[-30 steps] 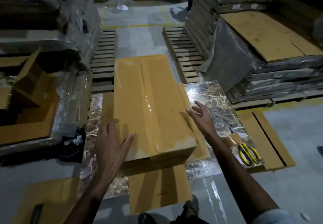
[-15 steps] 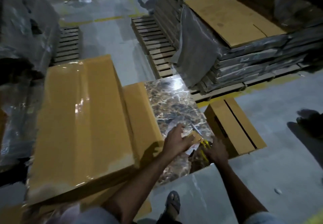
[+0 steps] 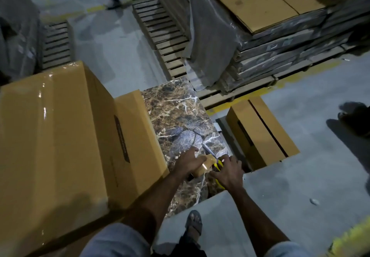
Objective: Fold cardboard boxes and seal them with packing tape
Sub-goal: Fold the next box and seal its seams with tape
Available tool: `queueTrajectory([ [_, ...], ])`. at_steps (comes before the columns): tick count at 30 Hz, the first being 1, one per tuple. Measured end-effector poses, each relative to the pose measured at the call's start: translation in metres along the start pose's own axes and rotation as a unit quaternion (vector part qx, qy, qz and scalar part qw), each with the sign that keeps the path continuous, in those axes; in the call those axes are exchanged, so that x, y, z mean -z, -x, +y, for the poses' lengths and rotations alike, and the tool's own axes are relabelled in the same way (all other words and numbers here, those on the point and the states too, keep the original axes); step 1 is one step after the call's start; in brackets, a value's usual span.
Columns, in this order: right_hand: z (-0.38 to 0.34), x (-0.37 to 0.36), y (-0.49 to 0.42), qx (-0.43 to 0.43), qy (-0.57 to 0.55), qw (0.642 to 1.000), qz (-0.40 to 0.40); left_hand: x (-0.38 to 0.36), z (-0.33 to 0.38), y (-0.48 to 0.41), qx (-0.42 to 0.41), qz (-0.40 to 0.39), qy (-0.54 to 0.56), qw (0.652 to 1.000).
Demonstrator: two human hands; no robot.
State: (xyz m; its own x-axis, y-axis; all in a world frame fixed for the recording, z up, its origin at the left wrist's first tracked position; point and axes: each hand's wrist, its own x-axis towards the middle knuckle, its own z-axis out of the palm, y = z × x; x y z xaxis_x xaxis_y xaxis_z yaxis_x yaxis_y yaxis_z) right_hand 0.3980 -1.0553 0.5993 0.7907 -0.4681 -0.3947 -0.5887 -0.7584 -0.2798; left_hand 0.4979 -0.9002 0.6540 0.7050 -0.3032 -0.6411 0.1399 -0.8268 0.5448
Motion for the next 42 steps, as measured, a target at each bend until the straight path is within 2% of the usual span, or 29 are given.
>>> queueTrajectory([
  [4,-0.009,0.011,0.004,0.041,-0.047,0.998,0.013,0.005,-0.003,0.013,-0.021,0.018,-0.004,1.0],
  [9,-0.042,0.05,0.031,0.154,-0.029,0.986,0.058,0.019,-0.013,0.044,-0.038,0.037,0.051,0.997],
  [13,-0.073,0.09,0.064,0.266,0.038,0.957,0.113,0.043,-0.026,0.088,-0.089,0.104,0.158,0.978],
  [17,-0.108,0.124,0.107,0.362,0.109,0.914,0.15,0.071,-0.053,0.14,-0.129,0.103,0.226,0.96],
  [21,-0.144,0.136,0.161,0.403,0.177,0.879,0.186,0.098,-0.088,0.2,-0.145,0.117,0.237,0.953],
  [26,-0.196,0.126,0.226,0.378,0.209,0.893,0.128,0.129,-0.139,0.271,-0.118,0.071,0.274,0.952],
  [31,-0.247,0.102,0.284,0.316,0.238,0.912,0.112,0.153,-0.194,0.327,-0.1,0.045,0.297,0.948],
  [34,-0.256,0.103,0.294,0.276,0.181,0.932,0.148,0.161,-0.227,0.357,-0.097,0.014,0.294,0.951],
  [37,-0.25,0.11,0.287,0.227,0.102,0.955,0.16,0.161,-0.258,0.379,-0.102,0.037,0.294,0.95],
  [42,-0.213,0.068,0.24,0.091,-0.091,0.987,0.093,0.172,-0.28,0.395,-0.087,0.05,0.311,0.945],
])
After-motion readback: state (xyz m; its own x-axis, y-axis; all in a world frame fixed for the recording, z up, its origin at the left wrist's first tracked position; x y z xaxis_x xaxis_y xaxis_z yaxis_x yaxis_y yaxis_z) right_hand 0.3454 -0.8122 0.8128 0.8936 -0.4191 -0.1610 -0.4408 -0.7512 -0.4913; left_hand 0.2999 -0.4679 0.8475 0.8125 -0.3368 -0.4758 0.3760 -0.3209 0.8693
